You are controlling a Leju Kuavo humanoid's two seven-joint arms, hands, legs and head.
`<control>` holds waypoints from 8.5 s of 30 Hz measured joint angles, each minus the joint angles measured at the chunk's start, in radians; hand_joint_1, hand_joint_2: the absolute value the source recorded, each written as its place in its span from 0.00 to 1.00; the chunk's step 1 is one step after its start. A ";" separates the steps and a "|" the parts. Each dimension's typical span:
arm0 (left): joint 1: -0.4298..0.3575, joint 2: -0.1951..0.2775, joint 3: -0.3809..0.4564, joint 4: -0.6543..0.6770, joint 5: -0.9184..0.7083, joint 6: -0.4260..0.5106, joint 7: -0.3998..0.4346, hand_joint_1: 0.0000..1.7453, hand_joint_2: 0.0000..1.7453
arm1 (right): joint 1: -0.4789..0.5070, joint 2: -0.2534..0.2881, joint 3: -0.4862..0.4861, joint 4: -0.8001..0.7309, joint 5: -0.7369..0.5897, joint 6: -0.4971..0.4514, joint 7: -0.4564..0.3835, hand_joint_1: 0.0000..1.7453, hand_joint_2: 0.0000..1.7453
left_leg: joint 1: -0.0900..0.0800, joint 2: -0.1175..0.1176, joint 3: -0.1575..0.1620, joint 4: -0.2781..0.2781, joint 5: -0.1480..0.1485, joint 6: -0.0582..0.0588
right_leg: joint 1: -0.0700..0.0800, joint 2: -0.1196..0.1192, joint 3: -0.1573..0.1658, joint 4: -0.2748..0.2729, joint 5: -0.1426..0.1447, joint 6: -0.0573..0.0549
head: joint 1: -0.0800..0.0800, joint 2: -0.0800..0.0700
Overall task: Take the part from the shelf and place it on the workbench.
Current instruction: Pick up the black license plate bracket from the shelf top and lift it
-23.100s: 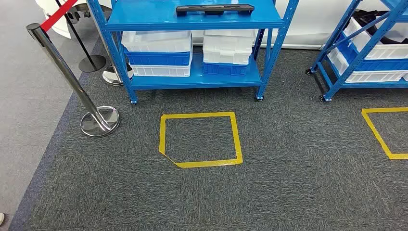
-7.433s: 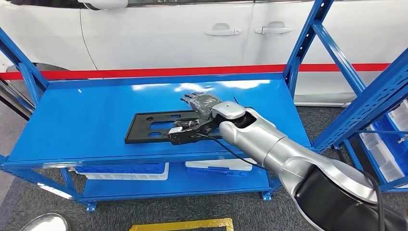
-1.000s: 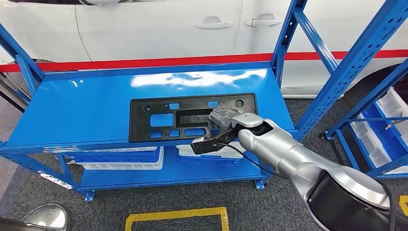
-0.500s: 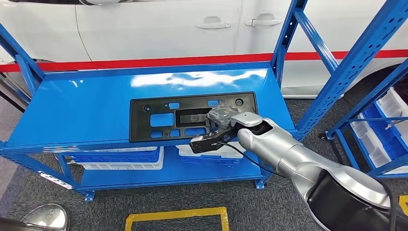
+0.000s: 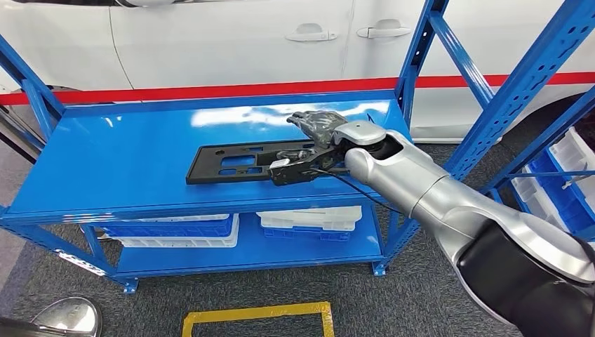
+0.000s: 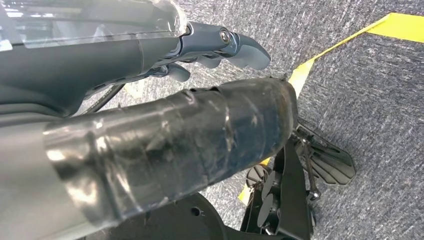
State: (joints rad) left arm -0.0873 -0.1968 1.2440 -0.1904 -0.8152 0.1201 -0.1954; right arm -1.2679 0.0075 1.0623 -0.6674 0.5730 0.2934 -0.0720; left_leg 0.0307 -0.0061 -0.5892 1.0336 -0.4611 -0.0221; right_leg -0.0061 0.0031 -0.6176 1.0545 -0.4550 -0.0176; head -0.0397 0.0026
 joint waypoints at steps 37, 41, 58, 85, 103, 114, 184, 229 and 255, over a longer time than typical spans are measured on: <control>-0.002 0.000 0.017 0.000 0.010 -0.002 0.005 0.00 0.00 | 0.033 -0.012 0.018 0.031 -0.029 -0.008 -0.015 0.00 0.00 | 0.000 0.000 -0.001 0.000 0.000 0.000 | 0.000 0.000 0.000 0.000 0.000 0.000 | 0.000 0.000; -0.002 0.000 0.017 0.000 0.010 -0.001 0.005 0.00 0.00 | 0.033 -0.012 0.018 0.034 -0.029 -0.008 -0.015 0.00 0.00 | 0.000 0.000 -0.001 0.000 0.000 0.000 | 0.000 0.000 0.000 0.000 0.000 0.000 | 0.000 0.000; -0.002 0.000 0.018 0.000 0.005 -0.003 0.002 0.00 0.00 | 0.033 -0.010 0.025 0.043 -0.032 -0.008 -0.015 0.00 0.00 | 0.000 0.000 -0.001 0.000 0.000 0.000 | 0.000 0.000 0.000 0.000 0.000 0.000 | 0.000 0.000; -0.003 0.000 0.018 0.000 -0.002 -0.010 0.004 0.00 0.00 | 0.060 -0.002 0.035 0.062 -0.032 -0.003 -0.023 0.00 0.00 | 0.000 0.000 -0.001 0.000 0.000 0.000 | 0.000 0.000 0.000 0.000 0.000 0.000 | 0.000 0.000; -0.004 0.000 0.019 0.000 -0.004 -0.011 0.005 0.00 0.00 | 0.079 0.011 0.043 0.088 -0.032 -0.006 -0.034 0.00 0.00 | 0.000 0.000 -0.001 0.000 0.000 0.000 | -0.002 0.000 0.000 0.000 0.000 0.000 | 0.000 0.000; -0.004 0.000 0.026 0.000 -0.006 -0.014 0.005 0.00 0.00 | 0.083 0.011 0.045 0.100 -0.032 -0.009 -0.039 0.00 0.00 | -0.005 0.000 -0.009 0.011 -0.002 0.015 | -0.010 -0.001 -0.001 -0.003 0.005 0.012 | 0.000 0.000; -0.005 -0.009 0.036 0.000 -0.005 -0.027 -0.011 0.00 0.00 | 0.092 -0.002 0.049 0.118 -0.033 -0.008 -0.040 0.00 0.00 | -0.014 0.007 0.005 -0.026 0.014 0.062 | -0.003 0.002 -0.109 0.257 -0.136 0.021 | 0.002 0.000; -0.006 -0.010 0.043 0.000 -0.004 -0.040 -0.045 0.00 0.00 | 0.081 0.001 0.049 0.125 -0.049 0.011 -0.041 0.00 0.00 | -0.013 0.014 0.071 -0.075 0.007 0.061 | -0.015 0.002 -0.116 0.224 -0.093 0.036 | 0.004 0.000; -0.006 -0.011 0.051 0.000 -0.001 -0.042 -0.067 0.00 0.00 | 0.082 0.003 0.049 0.123 -0.051 0.013 -0.041 0.00 0.00 | -0.009 0.005 0.031 -0.014 -0.019 0.009 | -0.007 0.000 -0.032 -0.004 0.036 -0.006 | 0.002 0.000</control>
State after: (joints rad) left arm -0.0933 -0.2077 1.2949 -0.1904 -0.8165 0.0782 -0.2626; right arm -1.1856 0.0107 1.1112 -0.5440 0.5215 0.3063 -0.1133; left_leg 0.0218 -0.0010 -0.5582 1.0193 -0.4804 -0.0129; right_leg -0.0136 0.0029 -0.6497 1.0503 -0.4189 -0.0238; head -0.0372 0.0026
